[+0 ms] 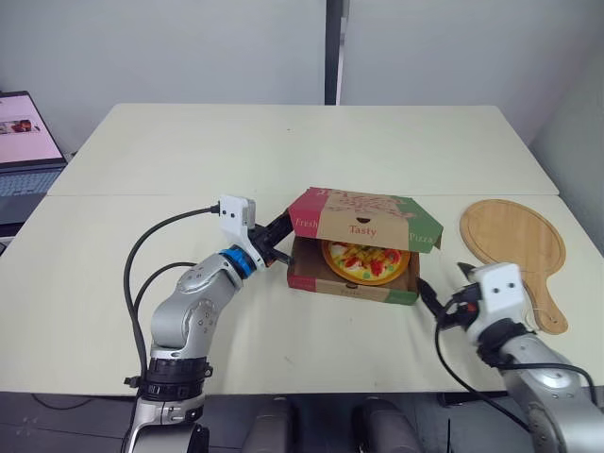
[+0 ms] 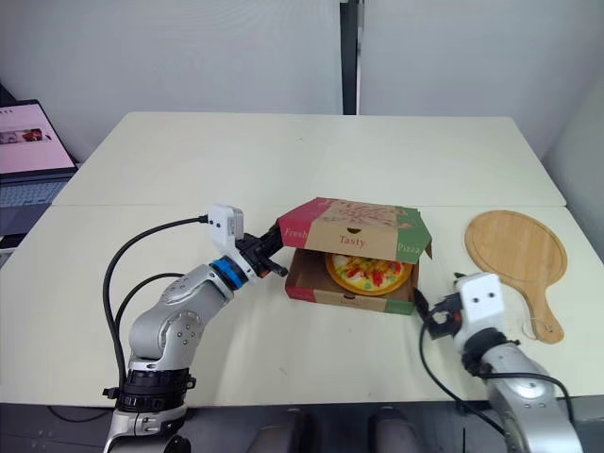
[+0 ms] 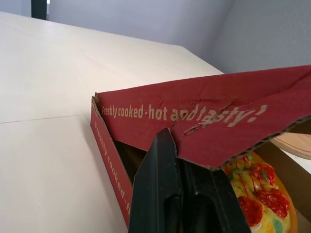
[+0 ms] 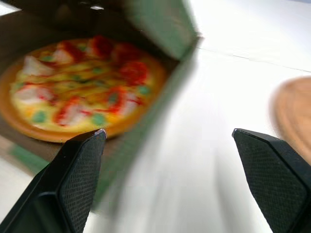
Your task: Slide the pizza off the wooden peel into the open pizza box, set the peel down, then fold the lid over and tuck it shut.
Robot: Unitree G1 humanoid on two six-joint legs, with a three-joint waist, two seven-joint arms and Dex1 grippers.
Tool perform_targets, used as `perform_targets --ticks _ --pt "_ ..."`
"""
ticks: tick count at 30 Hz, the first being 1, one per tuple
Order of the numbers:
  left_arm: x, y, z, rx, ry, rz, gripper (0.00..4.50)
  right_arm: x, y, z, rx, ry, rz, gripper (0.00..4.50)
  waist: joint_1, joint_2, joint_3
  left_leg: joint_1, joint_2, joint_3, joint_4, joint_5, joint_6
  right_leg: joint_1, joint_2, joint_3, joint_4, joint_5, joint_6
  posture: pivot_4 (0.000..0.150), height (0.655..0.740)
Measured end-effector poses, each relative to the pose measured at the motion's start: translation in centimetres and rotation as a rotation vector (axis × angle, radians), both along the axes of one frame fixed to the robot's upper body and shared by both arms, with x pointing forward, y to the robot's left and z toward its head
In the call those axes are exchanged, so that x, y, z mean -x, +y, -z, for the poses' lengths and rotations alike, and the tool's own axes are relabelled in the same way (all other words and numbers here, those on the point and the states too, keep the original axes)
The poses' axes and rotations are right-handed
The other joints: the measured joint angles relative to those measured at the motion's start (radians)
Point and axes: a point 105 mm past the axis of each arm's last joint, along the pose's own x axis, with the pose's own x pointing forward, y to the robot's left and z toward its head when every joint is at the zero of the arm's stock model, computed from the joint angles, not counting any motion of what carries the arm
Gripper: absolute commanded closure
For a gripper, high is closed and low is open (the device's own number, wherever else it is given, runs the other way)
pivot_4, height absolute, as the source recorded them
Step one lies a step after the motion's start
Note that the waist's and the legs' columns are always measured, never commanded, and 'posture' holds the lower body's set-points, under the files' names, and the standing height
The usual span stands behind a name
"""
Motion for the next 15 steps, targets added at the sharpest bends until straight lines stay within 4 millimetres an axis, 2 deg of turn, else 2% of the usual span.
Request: perform_targets --ticks 2,5,9,12,13,15 --pt "0.0 0.1 0.1 -0.003 0.0 0.001 4.5 -0.2 -1.0 -1.1 -0.01 -0.034 0.024 0.61 -0.001 0.0 0.0 0.0 0.0 0.0 0.0 0.0 0.0 0.0 0.0 0.0 0.0 0.0 0.0 0.15 0.74" --pt "0.1 0.2 0.1 -0.011 -0.001 0.005 4.5 -0.8 -2.0 -3.2 -0.025 -0.092 0.034 1.67 -0.001 0.0 0.0 0.0 0.0 0.0 0.0 0.0 0.0 0.0 0.001 0.0 0.0 0.0 0.0 0.15 0.74" --pt "0.2 0.1 0.4 -0.017 0.002 0.012 4.5 -2.1 -0.7 -6.6 -0.049 -0.185 -0.025 3.09 -0.001 0.0 0.0 0.0 0.001 0.0 0.0 0.0 0.0 0.0 0.002 0.001 0.0 0.0 0.0 0.15 0.74" --pt "0.3 0.2 0.5 -0.019 0.002 0.009 4.5 -2.8 0.9 -8.0 -0.06 -0.205 -0.097 4.23 0.001 0.0 0.0 0.0 0.001 0.0 0.0 0.0 0.0 0.0 0.002 0.001 0.0 0.0 0.0 0.15 0.74" --pt "0.3 0.2 0.5 -0.019 0.0 0.009 4.5 -2.9 1.3 -8.2 -0.062 -0.202 -0.12 4.47 0.001 0.0 0.0 0.0 0.001 0.0 0.0 0.0 0.0 0.0 0.002 0.001 0.0 0.0 0.0 0.15 0.74" --pt "0.2 0.2 0.5 -0.02 -0.002 0.008 4.5 -3.2 2.4 -8.6 -0.057 -0.187 -0.172 4.47 0.001 0.0 0.0 0.0 0.001 0.0 0.0 0.0 0.0 0.0 0.002 0.001 0.0 0.0 0.0 0.15 0.74"
